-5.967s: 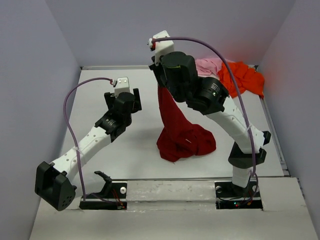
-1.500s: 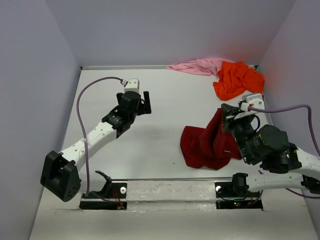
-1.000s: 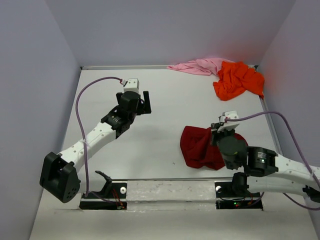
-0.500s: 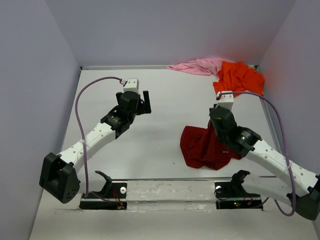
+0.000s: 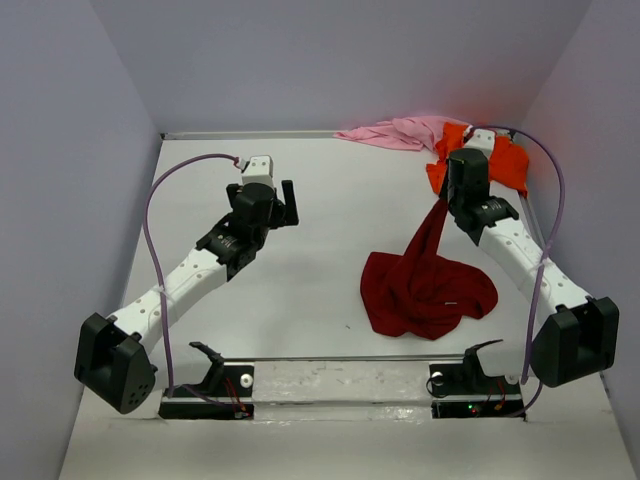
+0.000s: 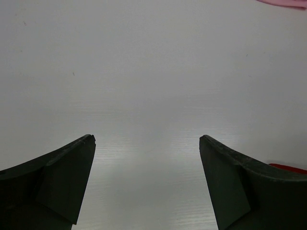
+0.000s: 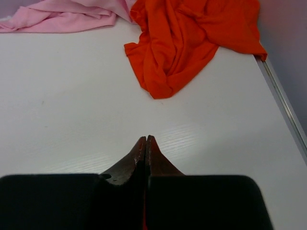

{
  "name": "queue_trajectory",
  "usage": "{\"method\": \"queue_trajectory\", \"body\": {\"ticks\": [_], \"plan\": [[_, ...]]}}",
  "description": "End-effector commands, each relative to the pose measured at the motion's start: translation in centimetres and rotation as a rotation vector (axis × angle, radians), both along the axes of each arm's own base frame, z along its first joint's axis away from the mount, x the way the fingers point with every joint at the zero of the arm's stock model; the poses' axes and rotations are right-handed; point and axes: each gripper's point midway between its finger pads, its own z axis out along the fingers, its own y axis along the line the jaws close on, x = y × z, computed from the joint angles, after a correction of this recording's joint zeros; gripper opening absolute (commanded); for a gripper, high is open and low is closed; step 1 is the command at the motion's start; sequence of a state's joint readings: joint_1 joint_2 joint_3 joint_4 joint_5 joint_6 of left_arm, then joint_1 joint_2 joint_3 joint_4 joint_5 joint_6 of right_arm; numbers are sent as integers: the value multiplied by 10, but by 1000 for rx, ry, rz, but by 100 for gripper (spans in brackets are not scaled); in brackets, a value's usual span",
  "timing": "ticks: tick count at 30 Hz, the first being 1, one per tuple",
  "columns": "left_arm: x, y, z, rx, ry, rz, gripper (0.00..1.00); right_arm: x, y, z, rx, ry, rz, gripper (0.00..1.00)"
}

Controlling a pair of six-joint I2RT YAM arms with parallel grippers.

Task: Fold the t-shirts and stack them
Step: Flatten out the crumpled T-shirt at the center of the board.

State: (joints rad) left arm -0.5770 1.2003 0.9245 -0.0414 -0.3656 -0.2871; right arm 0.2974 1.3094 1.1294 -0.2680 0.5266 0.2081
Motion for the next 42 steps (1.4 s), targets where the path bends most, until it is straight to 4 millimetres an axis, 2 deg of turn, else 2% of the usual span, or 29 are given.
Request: {"method": "queue_trajectory", "body": {"ticks": [1,2,5,6,9,11,13,17,20,21,22,23,27,30,32,33,34,37,38,42], "plan": [[3,10,18,14,-57,48,99,3,-21,15,36,-77,-99,0],[3,11,17,16,-56,56,99,1,-25,7,21,-62,-120,0],[5,10,15,11,-49,63,99,-6,-47,1,-58,-42,-224,0],[5,10,15,10,-48,62,99,-13,-61,2,-110,-36,-296,0],[4,10,14,0,-45,70,99,-27,-83,11,-196,-41,-417,0],[5,10,13,-8,-44,75,99,-32,-90,15,-208,-44,-437,0],[6,4,11,-25,-38,59,99,-39,-105,17,-214,-47,-486,0],[9,-8,7,-45,-6,19,99,-40,-131,16,-210,-31,-533,0],[12,-21,23,-86,-30,-24,99,-31,-147,17,-218,-17,-574,0],[13,-27,22,-105,-18,-48,99,-27,-149,13,-212,-5,-577,0],[13,-33,24,-121,-15,-71,99,-20,-150,-2,-208,40,-577,0],[13,-41,24,-139,-6,-101,99,-14,-148,2,-187,35,-574,0],[9,-90,12,-281,57,-270,99,-7,-140,-19,-150,84,-544,0],[-7,-147,-23,-362,178,-413,99,-9,-138,-25,-139,92,-535,0],[-6,-161,-40,-381,220,-424,99,-9,-137,-24,-133,87,-531,0],[-13,-179,-44,-408,233,-465,99,-9,-137,-21,-126,78,-526,0],[-15,-187,-64,-403,273,-472,99,-8,-134,-18,-116,71,-514,0],[-31,-213,-81,-457,314,-544,98,-8,-134,-12,-110,56,-507,0],[-33,-217,-92,-458,334,-550,98,-8,-134,-12,-112,56,-506,0],[-41,-228,-104,-460,348,-577,98,-4,-131,-16,-100,62,-489,0]]}}
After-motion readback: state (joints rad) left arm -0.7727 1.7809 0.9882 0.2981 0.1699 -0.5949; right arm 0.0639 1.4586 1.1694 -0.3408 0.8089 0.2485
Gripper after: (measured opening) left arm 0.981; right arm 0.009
